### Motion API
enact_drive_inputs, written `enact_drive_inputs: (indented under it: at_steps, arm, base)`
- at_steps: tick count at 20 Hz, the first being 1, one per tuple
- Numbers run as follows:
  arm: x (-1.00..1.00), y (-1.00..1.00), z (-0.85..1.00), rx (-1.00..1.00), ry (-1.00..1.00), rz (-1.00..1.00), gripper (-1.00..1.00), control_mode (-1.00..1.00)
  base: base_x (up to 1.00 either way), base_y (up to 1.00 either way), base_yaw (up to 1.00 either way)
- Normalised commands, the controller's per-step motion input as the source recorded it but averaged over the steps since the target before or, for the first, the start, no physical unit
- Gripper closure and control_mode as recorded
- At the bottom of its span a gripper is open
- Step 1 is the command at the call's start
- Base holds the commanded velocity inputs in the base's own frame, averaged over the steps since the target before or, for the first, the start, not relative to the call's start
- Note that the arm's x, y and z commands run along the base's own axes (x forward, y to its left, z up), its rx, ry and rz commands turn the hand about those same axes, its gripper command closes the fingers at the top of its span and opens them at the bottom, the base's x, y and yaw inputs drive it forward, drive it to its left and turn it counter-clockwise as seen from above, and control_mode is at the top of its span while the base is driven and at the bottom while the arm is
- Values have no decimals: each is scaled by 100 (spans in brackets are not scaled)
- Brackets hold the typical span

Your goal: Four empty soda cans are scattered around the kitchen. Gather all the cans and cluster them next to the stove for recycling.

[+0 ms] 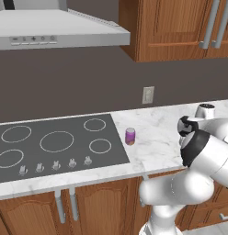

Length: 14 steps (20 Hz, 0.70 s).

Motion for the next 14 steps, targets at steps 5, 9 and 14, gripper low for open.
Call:
enact_drive_inputs:
  at_steps: [5, 9, 14]
  arm:
    - [-8, -1, -2, 0, -1, 0, 100, -100]
    - [-1, 14, 19, 0, -3, 0, 100, -100]
    - [0, 42, 37, 1, -2, 1, 100, -100]
  base:
    - [0, 0, 0]
    - [0, 0, 0]
    - [0, 0, 0]
